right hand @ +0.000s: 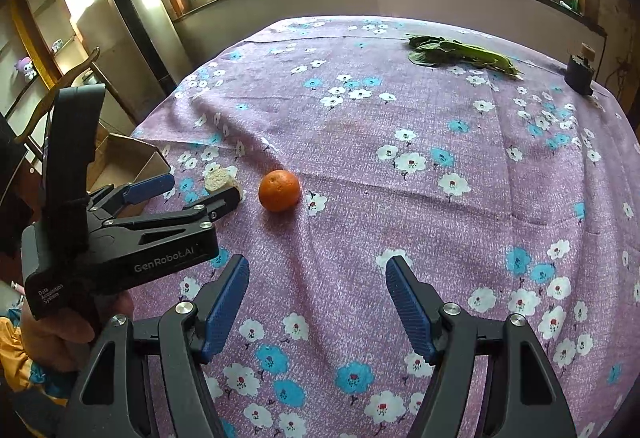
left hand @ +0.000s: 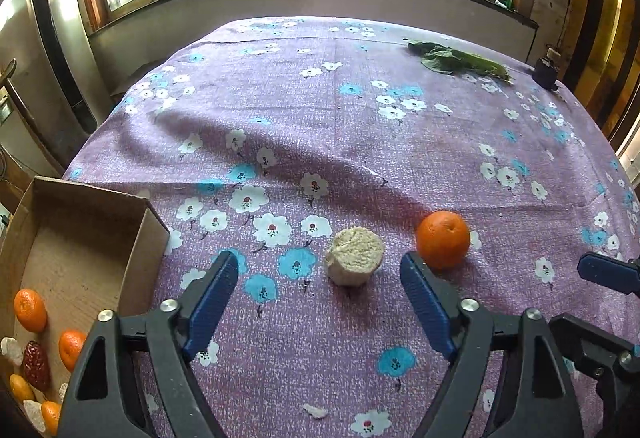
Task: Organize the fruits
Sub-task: 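Grasp the last yam slice with the left gripper while the right grasps the last mandarin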
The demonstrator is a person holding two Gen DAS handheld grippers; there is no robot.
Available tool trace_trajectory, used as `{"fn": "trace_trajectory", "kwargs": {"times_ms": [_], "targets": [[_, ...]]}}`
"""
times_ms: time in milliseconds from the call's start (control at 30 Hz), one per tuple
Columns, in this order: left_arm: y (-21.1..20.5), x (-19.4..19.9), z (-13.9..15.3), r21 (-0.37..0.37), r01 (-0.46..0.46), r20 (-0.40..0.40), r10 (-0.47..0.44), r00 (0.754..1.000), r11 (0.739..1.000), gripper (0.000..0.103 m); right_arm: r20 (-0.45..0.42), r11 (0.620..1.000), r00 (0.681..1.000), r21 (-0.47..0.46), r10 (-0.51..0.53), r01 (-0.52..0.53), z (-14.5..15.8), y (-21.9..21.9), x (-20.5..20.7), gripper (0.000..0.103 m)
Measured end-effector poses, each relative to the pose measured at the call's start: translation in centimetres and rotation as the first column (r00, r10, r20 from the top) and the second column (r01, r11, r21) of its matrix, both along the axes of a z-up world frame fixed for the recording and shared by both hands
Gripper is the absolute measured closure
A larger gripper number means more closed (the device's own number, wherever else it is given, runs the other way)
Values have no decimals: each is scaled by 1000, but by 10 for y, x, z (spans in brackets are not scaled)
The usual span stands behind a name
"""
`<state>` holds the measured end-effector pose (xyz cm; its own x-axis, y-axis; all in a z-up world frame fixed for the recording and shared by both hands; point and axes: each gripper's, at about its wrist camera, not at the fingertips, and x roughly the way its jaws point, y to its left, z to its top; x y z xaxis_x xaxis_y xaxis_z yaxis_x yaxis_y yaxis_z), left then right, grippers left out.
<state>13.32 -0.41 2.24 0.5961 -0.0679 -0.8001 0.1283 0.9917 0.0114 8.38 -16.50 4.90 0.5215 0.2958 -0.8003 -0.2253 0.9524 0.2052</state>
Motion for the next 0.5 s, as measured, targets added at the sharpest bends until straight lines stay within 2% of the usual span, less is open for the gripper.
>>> {"fn": "trace_trajectory", "kwargs": {"times_ms": [33, 100, 133, 200, 300, 500], "targets": [[1, 3, -3, -6, 4, -9, -4, 1000, 1000, 42, 0, 1000, 1000, -3, 3, -3, -1, 1, 4, 28], [3, 6, -8, -72, 26, -43, -29, 999, 997, 69, 0, 1000, 1000, -16, 12, -12, -4, 3, 10, 28], [1, 5, -8, -83, 40, -45, -44, 998, 996, 74, 2, 1000, 1000, -23, 18, -18, -5, 5, 14, 28], [-1, 0, -5, -35, 36, -31, -37, 999, 999, 74, 2, 999, 1000, -25, 29, -29, -8, 9, 21, 28], [9, -6, 0, -44, 11, -36, -13, 999, 999, 74, 10, 998, 998, -35, 54, -54, -11, 20, 29, 28], [33, -35, 20, -14, -45, 7, 45, 999, 999, 74, 10, 991, 994, -71, 112, -111, -19, 49, 53, 28]]}}
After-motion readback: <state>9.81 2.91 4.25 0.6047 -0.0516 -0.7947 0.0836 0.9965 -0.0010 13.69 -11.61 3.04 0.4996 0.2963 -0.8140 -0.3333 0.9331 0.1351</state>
